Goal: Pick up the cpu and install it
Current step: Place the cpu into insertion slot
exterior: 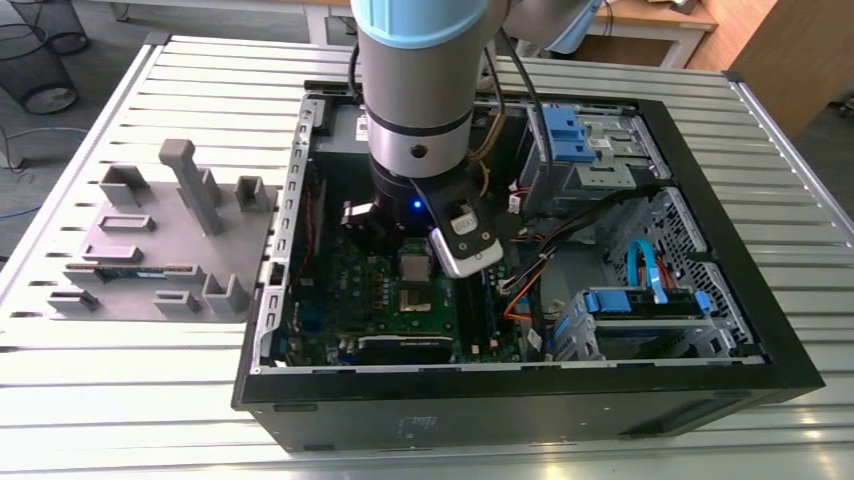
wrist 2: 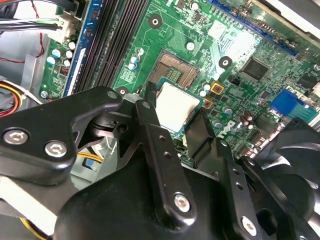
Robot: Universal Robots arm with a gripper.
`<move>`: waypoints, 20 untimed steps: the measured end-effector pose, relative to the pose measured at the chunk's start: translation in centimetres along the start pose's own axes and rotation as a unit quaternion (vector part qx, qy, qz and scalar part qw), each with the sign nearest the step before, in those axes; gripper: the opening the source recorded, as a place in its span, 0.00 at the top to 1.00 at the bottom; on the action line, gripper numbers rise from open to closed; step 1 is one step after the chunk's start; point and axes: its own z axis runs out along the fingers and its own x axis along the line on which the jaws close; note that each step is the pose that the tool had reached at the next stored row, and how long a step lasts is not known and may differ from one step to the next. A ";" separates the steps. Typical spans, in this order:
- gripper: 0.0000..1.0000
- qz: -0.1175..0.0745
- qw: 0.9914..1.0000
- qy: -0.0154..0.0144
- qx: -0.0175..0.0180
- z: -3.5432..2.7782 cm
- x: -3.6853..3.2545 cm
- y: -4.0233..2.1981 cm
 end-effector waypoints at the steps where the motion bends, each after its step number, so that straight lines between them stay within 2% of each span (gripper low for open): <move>1: 0.53 0.000 1.000 0.000 0.000 0.01 0.00 0.00; 13: 0.53 0.000 1.000 0.000 0.000 0.11 0.01 0.00; 20: 0.53 0.000 1.000 0.000 0.000 0.99 0.07 -0.20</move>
